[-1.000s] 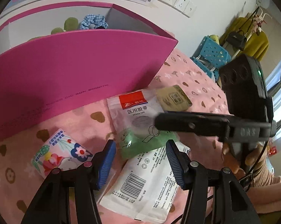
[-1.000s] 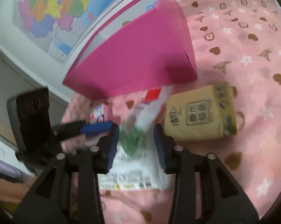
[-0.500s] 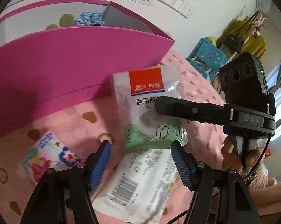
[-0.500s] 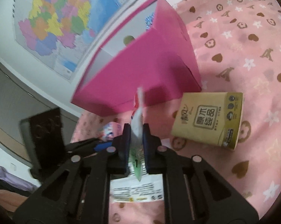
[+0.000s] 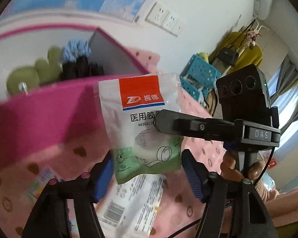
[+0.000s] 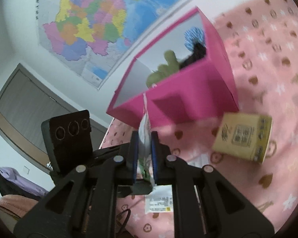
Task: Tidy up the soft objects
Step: 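Lift the tape bag into the pink box and open the left gripper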
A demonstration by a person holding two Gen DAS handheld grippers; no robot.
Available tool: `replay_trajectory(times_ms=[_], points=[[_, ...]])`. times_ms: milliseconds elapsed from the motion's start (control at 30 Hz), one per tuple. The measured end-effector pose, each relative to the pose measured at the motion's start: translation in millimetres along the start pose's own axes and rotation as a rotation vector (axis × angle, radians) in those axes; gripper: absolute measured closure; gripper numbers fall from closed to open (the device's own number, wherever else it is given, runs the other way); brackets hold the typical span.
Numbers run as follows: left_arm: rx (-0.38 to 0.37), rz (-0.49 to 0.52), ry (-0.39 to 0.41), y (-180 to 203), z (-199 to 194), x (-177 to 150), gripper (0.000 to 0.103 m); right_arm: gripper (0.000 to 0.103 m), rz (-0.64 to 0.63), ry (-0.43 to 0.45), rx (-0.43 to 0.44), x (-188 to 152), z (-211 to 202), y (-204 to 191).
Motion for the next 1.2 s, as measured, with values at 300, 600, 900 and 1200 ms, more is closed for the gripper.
replay_trajectory(times_ms=[300,600,900,1200], points=[[0.099,0.05,0.054,0,-16,57,0.041,0.087,-0.13,0.042,-0.046,52,-2,-27],[0.177,0.036,0.031,-32,-5,102,0.04,0.083,-0.151,0.073,-0.113,112,20,-16],[0.295,-0.057,-0.046,-83,25,128,0.039,0.077,-0.127,0.032,-0.236,151,63,18],[0.35,-0.075,-0.048,-94,21,123,0.039,0.076,-0.183,0.038,-0.374,150,65,26]])
Point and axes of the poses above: each gripper's, at about its wrist camera, not at the fingertips, and z roughly the way its jaws point, y to its right, x to its top, the point moved 3 cm from there along z, roughly the way its jaws point
